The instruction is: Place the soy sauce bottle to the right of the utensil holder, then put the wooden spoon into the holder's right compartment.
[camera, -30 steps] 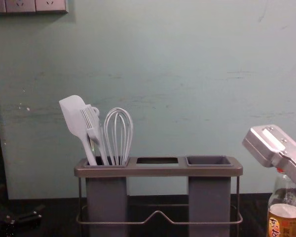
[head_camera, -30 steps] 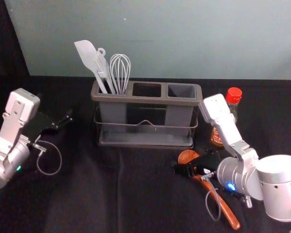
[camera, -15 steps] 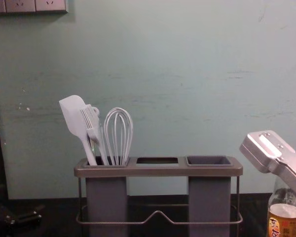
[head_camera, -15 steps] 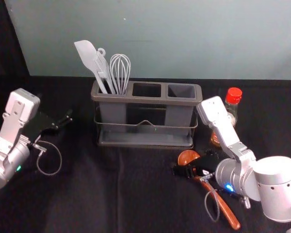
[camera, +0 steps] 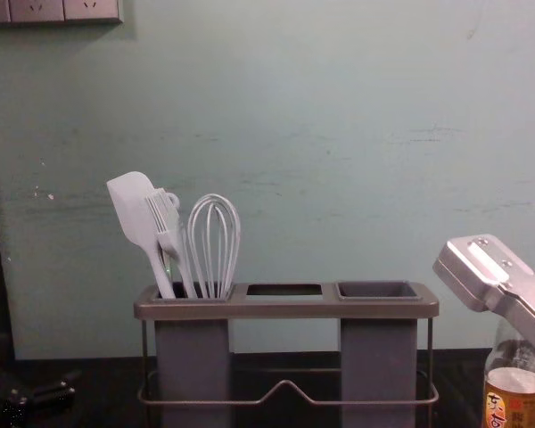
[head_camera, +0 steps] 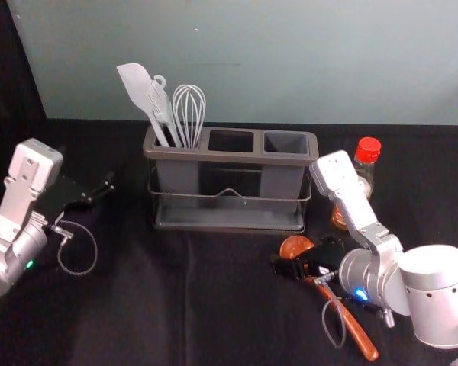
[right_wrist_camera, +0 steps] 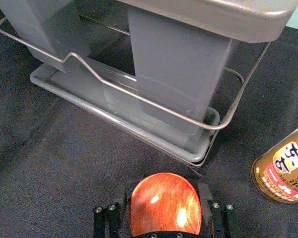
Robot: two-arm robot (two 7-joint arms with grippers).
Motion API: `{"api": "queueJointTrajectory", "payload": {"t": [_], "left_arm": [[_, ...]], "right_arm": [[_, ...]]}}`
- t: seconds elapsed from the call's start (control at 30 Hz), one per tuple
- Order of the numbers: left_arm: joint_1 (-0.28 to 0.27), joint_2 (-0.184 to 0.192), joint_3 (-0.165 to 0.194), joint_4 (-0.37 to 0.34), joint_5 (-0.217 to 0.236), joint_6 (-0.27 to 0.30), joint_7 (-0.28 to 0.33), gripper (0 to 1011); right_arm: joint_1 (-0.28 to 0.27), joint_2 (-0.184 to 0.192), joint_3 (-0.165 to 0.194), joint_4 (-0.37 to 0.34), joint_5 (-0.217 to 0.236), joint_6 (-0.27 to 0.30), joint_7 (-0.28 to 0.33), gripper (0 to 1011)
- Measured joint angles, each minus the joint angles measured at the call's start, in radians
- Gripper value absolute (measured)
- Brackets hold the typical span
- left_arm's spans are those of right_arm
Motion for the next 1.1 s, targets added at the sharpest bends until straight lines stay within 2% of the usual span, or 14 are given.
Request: {"api": "queueJointTrajectory", "payload": {"t": [0.07,0.17,0.5,0.57,0.67,0.73,0.8,0.83,0.9,1.0,1.1], "left_arm": [[0.000,0.000,0.000,0.000,0.000,0.000,0.000,1005],[0.000,0.000,0.000,0.000,0.000,0.000,0.000,1005],[0.000,0.000,0.000,0.000,0.000,0.000,0.000,1005],[0.000,0.000,0.000,0.000,0.000,0.000,0.000,1005],[0.000,0.000,0.000,0.000,0.000,0.000,0.000,1005],[0.000,0.000,0.000,0.000,0.000,0.000,0.000,1005],[0.000,0.000,0.000,0.000,0.000,0.000,0.000,1005],[0.000,0.000,0.000,0.000,0.000,0.000,0.000,1005],[0.000,0.000,0.000,0.000,0.000,0.000,0.000,1005],[0.000,0.000,0.000,0.000,0.000,0.000,0.000,1005],[0.000,0.000,0.000,0.000,0.000,0.000,0.000,1005]], "right_arm": [[0.000,0.000,0.000,0.000,0.000,0.000,0.000,863],[0.000,0.000,0.000,-0.001,0.001,0.000,0.000,821],[0.000,0.001,0.000,-0.002,0.002,0.001,-0.001,820],[-0.003,0.007,0.000,-0.008,0.001,-0.014,0.007,820],[-0.021,0.032,0.007,-0.042,0.002,-0.100,0.052,820],[-0.026,0.037,0.009,-0.049,0.004,-0.119,0.063,820],[-0.039,0.052,0.019,-0.073,0.014,-0.174,0.091,820],[-0.049,0.063,0.026,-0.088,0.024,-0.212,0.108,820],[-0.059,0.074,0.034,-0.103,0.037,-0.247,0.124,820],[-0.084,0.107,0.054,-0.139,0.072,-0.329,0.163,820],[-0.097,0.121,0.067,-0.157,0.092,-0.373,0.182,820]]}}
